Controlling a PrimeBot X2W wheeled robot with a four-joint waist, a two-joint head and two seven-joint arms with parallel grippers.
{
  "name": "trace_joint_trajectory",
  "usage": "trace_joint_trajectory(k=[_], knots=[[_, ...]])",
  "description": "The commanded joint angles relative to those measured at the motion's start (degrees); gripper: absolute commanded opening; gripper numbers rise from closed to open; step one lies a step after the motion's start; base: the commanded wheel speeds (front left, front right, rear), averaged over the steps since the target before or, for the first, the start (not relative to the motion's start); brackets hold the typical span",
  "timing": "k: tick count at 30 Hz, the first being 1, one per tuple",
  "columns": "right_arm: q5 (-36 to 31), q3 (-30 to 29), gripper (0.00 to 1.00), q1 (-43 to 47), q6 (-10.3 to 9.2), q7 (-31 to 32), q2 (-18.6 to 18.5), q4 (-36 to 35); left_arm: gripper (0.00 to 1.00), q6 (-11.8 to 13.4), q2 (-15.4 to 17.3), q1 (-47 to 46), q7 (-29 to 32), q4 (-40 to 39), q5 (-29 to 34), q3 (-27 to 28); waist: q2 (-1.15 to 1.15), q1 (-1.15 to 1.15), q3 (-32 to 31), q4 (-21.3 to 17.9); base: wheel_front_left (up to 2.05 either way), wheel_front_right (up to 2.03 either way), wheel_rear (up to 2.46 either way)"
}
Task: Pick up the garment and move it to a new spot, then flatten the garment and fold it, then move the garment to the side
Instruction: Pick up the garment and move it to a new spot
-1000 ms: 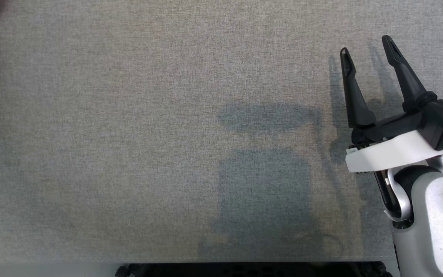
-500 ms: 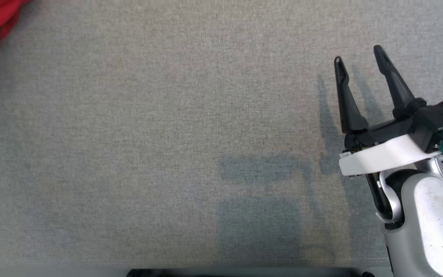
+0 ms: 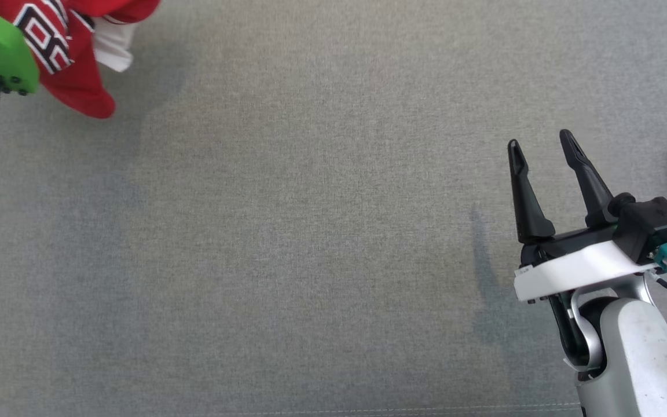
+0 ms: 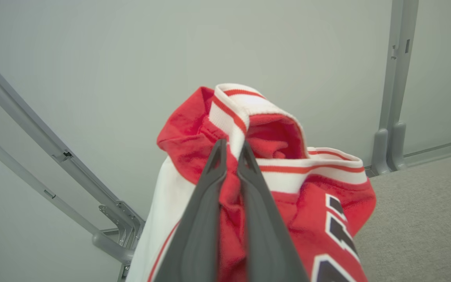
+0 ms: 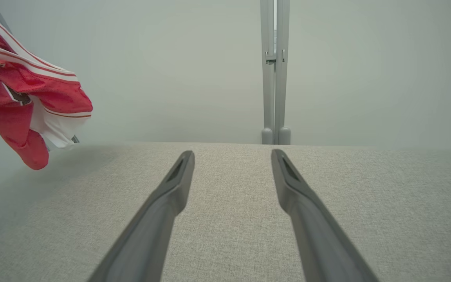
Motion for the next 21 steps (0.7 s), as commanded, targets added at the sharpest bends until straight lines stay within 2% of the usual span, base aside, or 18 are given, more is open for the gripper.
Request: trace_joint_trajectory(k=[1,13,18,21], knots=[[0.6,-0.2,1.0,1.2,-0.07,-0.4,-0.1,0.2,0.0,-0.1,-0.5,1.5,0.0,-0.9,-0.2,-0.8,0.01,0.0,-5.2,-1.9,0.0,0.0,0.0],[2.3,-1.7,1.0,5.6,-0.07,-0.8,-0.1,0.4,0.0,-0.2,-3.1,10.7,3.4,-23.0,-7.0,-15.6,0.01,0.0,-10.0,-6.0,0.0,0.0,0.0],[2.8,-2.1,1.0,6.4,-0.06,-0.8,-0.1,0.3,0.0,-0.1,-2.3,14.6,7.7,-31.7,-9.2,-20.7,0.01,0.0,-10.7,-7.6,0.0,0.0,0.0],[2.9,-2.3,1.0,6.9,-0.06,-0.9,-0.1,0.2,0.0,-0.1,-0.8,16.7,11.5,-36.3,-11.0,-23.4,0.01,0.0,-10.7,-8.4,0.0,0.0,0.0]])
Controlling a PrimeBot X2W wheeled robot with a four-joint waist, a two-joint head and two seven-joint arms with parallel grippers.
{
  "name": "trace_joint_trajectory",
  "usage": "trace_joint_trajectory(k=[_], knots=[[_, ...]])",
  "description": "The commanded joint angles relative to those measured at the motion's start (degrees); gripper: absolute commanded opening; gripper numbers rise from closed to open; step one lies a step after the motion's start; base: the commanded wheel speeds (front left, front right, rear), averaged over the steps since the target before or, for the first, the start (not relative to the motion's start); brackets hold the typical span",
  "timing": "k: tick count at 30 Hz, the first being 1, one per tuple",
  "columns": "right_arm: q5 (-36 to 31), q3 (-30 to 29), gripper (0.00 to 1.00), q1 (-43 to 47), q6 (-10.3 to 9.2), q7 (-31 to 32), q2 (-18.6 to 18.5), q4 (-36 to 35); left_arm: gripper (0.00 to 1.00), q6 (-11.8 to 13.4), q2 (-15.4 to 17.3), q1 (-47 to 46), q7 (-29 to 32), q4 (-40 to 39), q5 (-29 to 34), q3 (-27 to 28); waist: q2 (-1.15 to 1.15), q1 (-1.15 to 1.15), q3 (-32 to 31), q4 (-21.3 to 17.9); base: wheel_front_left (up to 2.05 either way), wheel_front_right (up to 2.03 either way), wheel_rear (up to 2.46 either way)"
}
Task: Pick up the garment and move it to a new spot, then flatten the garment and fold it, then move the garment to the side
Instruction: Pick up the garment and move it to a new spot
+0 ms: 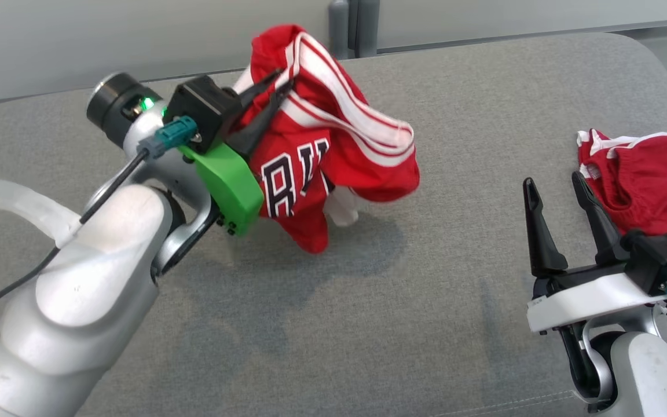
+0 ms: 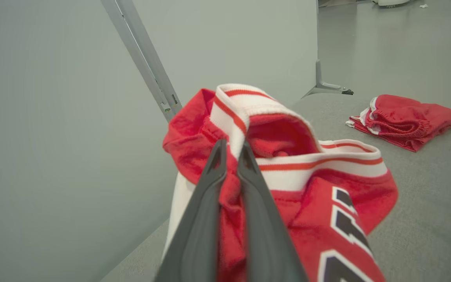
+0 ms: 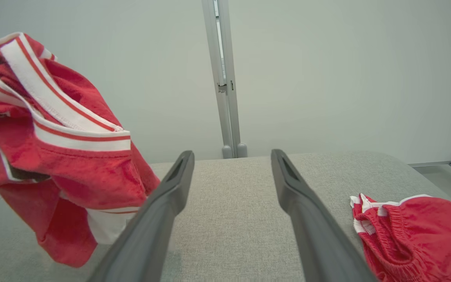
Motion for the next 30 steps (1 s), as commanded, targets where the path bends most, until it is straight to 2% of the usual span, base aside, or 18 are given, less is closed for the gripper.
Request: trace_joint_trajectory(k=[1,7,12,17,19,23,27,28,30], knots=[[0.3,-0.1,1.0,1.1,-0.06,-0.4,-0.1,-0.1,0.0,0.1,1.7,2.0,2.5,-2.5,-1.7,-1.1,0.01,0.0,-0.3,-1.3,0.0,0.0,0.0],[0.7,0.3,1.0,0.4,-0.06,-0.6,-0.1,-0.3,0.0,0.1,4.3,4.4,7.3,-6.2,-4.7,-3.3,0.01,0.0,1.2,-2.5,0.0,0.0,0.0],[1.2,1.7,1.0,-1.1,-0.06,-0.8,-0.1,0.3,0.0,0.1,4.3,4.7,7.4,-2.2,-7.1,-5.0,0.01,0.0,3.7,-4.1,0.0,0.0,0.0],[1.8,3.3,1.0,-2.9,-0.07,-1.4,-0.1,1.2,0.0,0.1,1.6,1.6,2.4,7.9,-6.7,-5.8,0.01,0.0,6.9,-6.0,0.0,0.0,0.0],[2.0,4.1,1.0,-4.1,-0.06,-1.8,-0.1,1.9,0.0,1.1,-1.1,0.0,-2.5,15.6,-5.5,-5.5,0.01,0.0,8.5,-7.3,0.0,0.0,0.0],[2.2,4.8,1.0,-4.9,-0.06,-2.2,-0.1,2.5,0.0,2.4,-4.8,-2.7,-7.1,25.3,-5.0,-4.8,0.01,0.0,10.2,-8.8,0.0,0.0,0.0],[2.1,5.3,1.0,-5.3,-0.06,-2.5,-0.1,3.1,0.0,3.6,-7.0,-5.8,-12.2,33.2,-3.4,-4.6,0.01,0.0,11.5,-10.0,0.0,0.0,0.0],[2.1,5.5,1.0,-5.5,-0.06,-2.5,-0.1,3.2,0.18,4.1,-7.4,-6.5,-13.2,34.9,-3.1,-4.6,0.01,0.0,11.7,-10.3,0.0,0.0,0.0],[2.0,5.7,1.0,-5.9,-0.06,-2.6,-0.1,3.5,0.62,4.9,-8.3,-8.2,-14.8,38.0,-2.5,-4.4,0.01,0.0,12.1,-10.7,0.0,0.0,0.0]])
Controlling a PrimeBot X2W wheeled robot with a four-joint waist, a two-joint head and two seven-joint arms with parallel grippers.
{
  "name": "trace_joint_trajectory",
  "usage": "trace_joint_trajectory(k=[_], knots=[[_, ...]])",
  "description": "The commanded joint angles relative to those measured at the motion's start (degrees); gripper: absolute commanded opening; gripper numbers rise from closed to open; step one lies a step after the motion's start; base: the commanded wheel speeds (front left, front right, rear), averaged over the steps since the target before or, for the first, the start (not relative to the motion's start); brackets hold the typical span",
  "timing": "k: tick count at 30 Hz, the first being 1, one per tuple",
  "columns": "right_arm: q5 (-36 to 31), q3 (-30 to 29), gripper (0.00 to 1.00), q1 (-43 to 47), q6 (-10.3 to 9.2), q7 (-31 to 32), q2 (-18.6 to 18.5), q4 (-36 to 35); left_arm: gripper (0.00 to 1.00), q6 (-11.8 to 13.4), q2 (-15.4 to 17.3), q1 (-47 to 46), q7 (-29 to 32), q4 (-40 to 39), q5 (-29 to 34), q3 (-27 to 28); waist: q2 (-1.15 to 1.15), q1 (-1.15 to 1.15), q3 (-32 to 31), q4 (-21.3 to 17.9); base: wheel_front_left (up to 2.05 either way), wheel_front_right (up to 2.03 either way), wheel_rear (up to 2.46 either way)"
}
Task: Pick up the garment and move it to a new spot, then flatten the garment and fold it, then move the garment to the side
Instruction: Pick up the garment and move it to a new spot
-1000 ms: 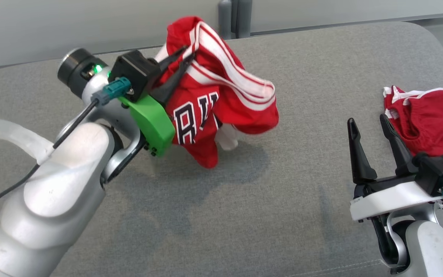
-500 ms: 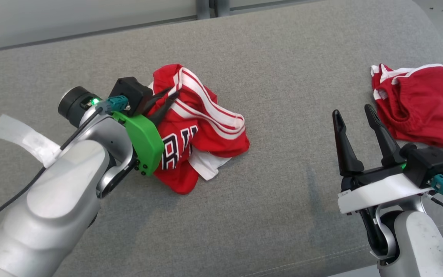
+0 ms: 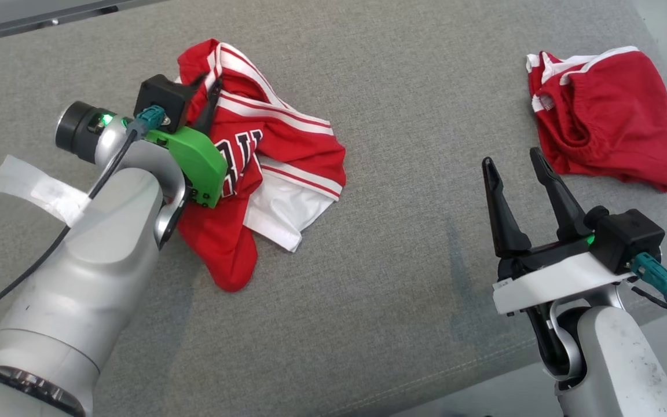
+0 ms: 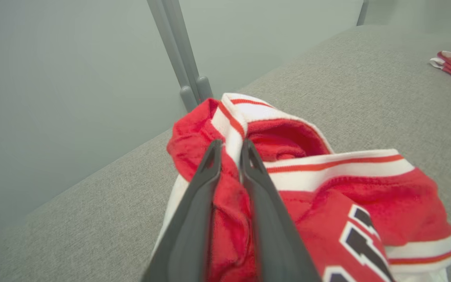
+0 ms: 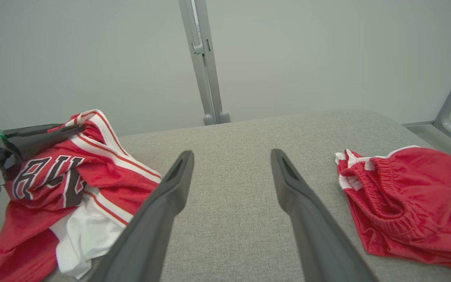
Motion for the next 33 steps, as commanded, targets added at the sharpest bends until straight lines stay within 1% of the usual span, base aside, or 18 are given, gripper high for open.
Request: trace_joint_trajectory(k=[1,2,5,6,11,13,17,18,19,20,27,29,33], knots=[[0.1,0.2,1.0,-0.8,-0.06,-0.3,-0.1,0.2,0.96,0.8,-0.5,-1.5,-0.9,1.6,0.6,0.2,0.0,0.0,1.3,-1.3,0.0,0.0,0.0],[0.1,0.3,1.0,-0.8,-0.07,-0.3,-0.1,0.3,1.0,1.0,-0.9,-2.2,-1.4,3.1,0.7,0.3,0.0,0.0,1.4,-1.5,0.0,0.0,0.0],[0.1,0.7,1.0,-0.9,-0.06,-0.4,-0.1,0.7,1.0,2.5,-1.7,-4.1,-2.5,6.6,1.6,0.3,0.0,0.0,1.6,-1.7,0.0,0.0,0.0],[0.1,0.8,1.0,-0.9,-0.06,-0.4,-0.1,0.8,1.0,2.7,-2.3,-4.4,-2.7,7.4,1.6,0.4,0.0,0.0,1.6,-1.6,0.0,0.0,0.0],[-0.6,-0.4,1.0,-0.3,-0.06,-0.3,-0.1,1.2,1.0,3.2,-4.6,-5.8,-3.5,7.5,1.0,2.1,0.0,0.0,0.5,0.1,0.0,0.0,0.0],[-0.9,-1.0,1.0,0.2,-0.06,-0.2,-0.1,1.2,1.0,3.6,-5.0,-5.0,-3.5,5.1,1.1,3.4,0.0,0.0,-0.4,1.3,0.0,0.0,0.0],[-1.1,-2.2,1.0,1.0,-0.06,0.1,-0.1,0.7,1.0,4.2,-5.7,-0.4,-3.4,-1.4,2.3,5.7,0.0,0.0,-2.6,4.1,0.0,0.0,0.0],[-1.1,-2.2,1.0,1.0,-0.06,0.1,-0.1,0.7,1.0,4.2,-5.7,-0.4,-3.4,-1.4,2.3,5.7,0.0,0.0,-2.6,4.1,0.0,0.0,0.0],[-1.2,-2.7,1.0,1.7,-0.06,0.3,-0.1,0.6,1.0,4.4,-6.0,2.5,-3.4,-5.0,2.9,6.8,0.0,0.0,-3.8,5.3,0.0,0.0,0.0],[-1.2,-2.7,1.0,1.7,-0.06,0.3,-0.1,0.6,1.0,4.4,-6.0,2.5,-3.4,-5.0,2.9,6.8,0.0,0.0,-3.8,5.3,0.0,0.0,0.0],[-1.3,-4.4,1.0,3.6,-0.06,1.0,-0.1,0.2,1.0,5.5,-6.2,16.1,-3.4,-16.1,3.8,10.3,0.0,0.0,-6.5,8.5,0.0,0.0,0.0],[-1.1,-4.4,1.0,4.2,-0.06,1.2,-0.1,0.2,1.0,5.7,-6.4,19.9,-3.4,-18.0,3.6,11.2,0.0,0.0,-7.0,8.9,0.0,0.0,0.0],[-0.6,-4.2,1.0,5.0,-0.06,1.3,-0.1,0.4,1.0,4.7,-7.4,26.8,-3.4,-18.9,2.3,11.7,0.0,0.0,-8.0,9.0,0.0,0.0,0.0]])
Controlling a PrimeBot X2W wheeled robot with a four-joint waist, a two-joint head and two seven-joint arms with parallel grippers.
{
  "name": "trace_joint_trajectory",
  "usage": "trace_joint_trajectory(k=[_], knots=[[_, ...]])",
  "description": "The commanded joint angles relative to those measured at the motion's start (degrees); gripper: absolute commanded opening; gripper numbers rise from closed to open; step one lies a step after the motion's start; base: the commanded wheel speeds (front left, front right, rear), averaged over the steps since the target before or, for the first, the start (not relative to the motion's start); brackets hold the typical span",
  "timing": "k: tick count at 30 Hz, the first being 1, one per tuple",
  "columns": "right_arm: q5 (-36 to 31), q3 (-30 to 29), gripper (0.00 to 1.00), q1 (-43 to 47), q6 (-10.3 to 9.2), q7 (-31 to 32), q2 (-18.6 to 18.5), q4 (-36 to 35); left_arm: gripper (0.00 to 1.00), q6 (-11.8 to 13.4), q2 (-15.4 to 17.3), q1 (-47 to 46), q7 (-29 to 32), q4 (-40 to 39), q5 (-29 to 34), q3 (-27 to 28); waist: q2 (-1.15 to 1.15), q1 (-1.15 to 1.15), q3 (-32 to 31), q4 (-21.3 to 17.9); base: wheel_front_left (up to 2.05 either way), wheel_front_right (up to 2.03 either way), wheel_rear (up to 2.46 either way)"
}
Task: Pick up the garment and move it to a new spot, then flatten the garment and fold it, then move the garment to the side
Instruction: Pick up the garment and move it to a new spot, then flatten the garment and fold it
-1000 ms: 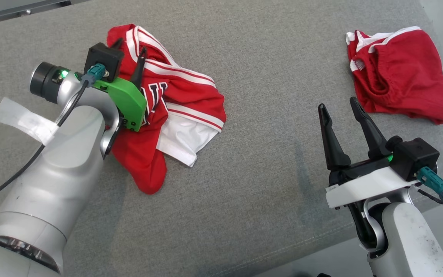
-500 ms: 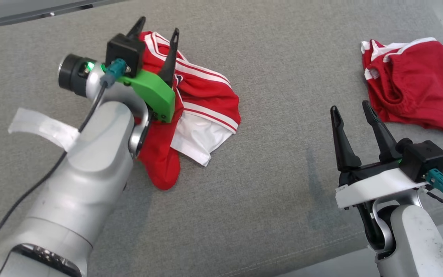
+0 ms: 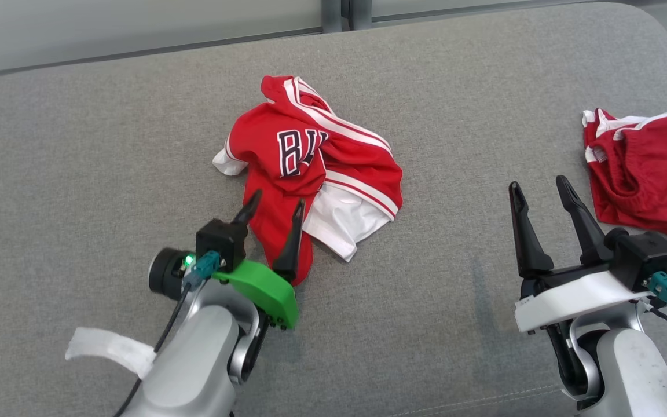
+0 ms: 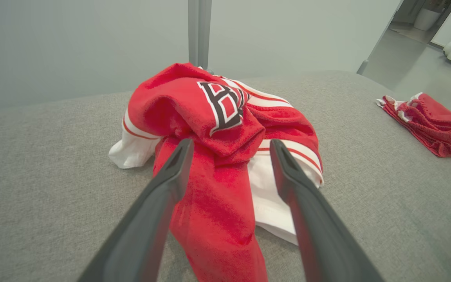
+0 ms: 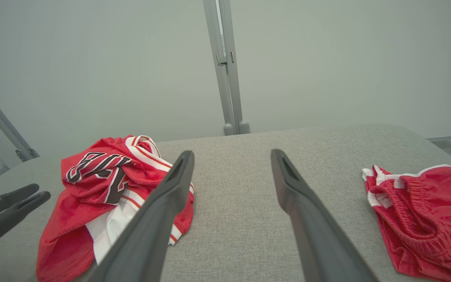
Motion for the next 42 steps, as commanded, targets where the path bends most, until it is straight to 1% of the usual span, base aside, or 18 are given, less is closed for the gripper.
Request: trace_joint_trajectory(k=[1,5,8,12,14,16,17,18,19,22,26,30,35,42], knots=[[0.6,0.1,1.0,1.1,-0.06,0.2,-0.1,0.1,1.0,-0.3,-0.2,1.1,-0.1,-0.3,-0.2,0.2,0.0,0.0,-0.9,0.5,0.0,0.0,0.0],[0.8,-0.2,1.0,1.2,-0.06,0.1,-0.1,0.1,1.0,-0.7,-1.0,5.4,-0.1,0.4,-0.8,-1.0,0.0,0.0,-1.2,0.0,0.0,0.0,0.0],[0.7,-0.2,1.0,1.2,-0.06,0.2,-0.1,0.0,1.0,-0.2,-1.0,6.1,-0.1,2.0,-0.3,-1.6,0.0,0.0,-1.2,-0.3,0.0,0.0,0.0],[0.8,0.1,1.0,0.9,-0.07,0.3,-0.1,-0.2,1.0,0.3,-1.1,4.9,0.1,5.8,-0.1,-2.0,0.0,0.0,-0.9,-1.0,0.0,0.0,0.0],[0.8,0.2,1.0,0.6,-0.06,0.3,-0.1,-0.3,1.0,0.8,-1.1,3.7,0.0,7.8,-0.1,-1.5,0.0,0.0,-0.5,-1.4,0.0,0.0,0.0],[0.8,0.3,1.0,0.4,-0.06,0.3,-0.1,-0.5,1.0,0.7,-1.2,2.8,0.0,9.6,-0.7,-0.8,0.0,0.0,-0.2,-1.7,0.0,0.0,0.0],[0.8,0.4,1.0,0.3,-0.06,0.3,-0.1,-0.5,0.58,0.8,-1.3,2.2,-0.1,10.4,-0.8,-0.5,0.0,0.0,0.0,-1.9,0.0,0.0,0.0],[0.8,0.4,1.0,0.3,-0.06,0.3,-0.1,-0.5,0.31,0.6,-1.3,1.7,-0.1,11.1,-1.0,-0.1,0.0,0.0,0.2,-2.0,0.0,0.0,0.0],[0.7,0.4,1.0,0.2,-0.06,0.3,-0.1,-0.5,0.0,0.4,-1.3,1.2,-0.2,11.7,-1.3,0.4,0.0,0.0,0.3,-2.1,0.0,0.0,0.0],[0.5,0.2,1.0,0.1,-0.06,0.3,-0.1,-0.5,0.0,0.3,-0.9,-0.9,-0.2,11.0,-1.4,2.8,0.0,0.0,0.9,-2.2,0.0,0.0,0.0],[0.3,0.0,1.0,0.1,-0.06,0.3,-0.1,-0.4,0.0,0.8,0.7,-2.7,-0.1,8.2,-0.1,6.5,0.0,0.0,1.4,-1.7,0.0,0.0,0.0],[0.5,0.3,1.0,-0.2,-0.06,0.4,-0.1,-0.1,0.0,0.4,2.0,-5.0,-0.1,8.1,0.9,8.1,0.0,0.0,1.8,-1.6,0.0,0.0,0.0],[1.1,1.7,1.0,-1.1,-0.06,0.2,-0.1,0.2,0.0,-0.3,4.5,-9.7,0.0,13.0,1.3,9.3,0.0,0.0,3.0,-2.6,0.0,0.0,0.0],[1.9,3.0,1.0,-2.5,-0.06,-0.7,-0.1,1.2,0.0,-0.6,8.4,-15.9,1.5,21.4,0.8,10.6,0.0,0.0,6.0,-5.7,0.0,0.0,0.0]])
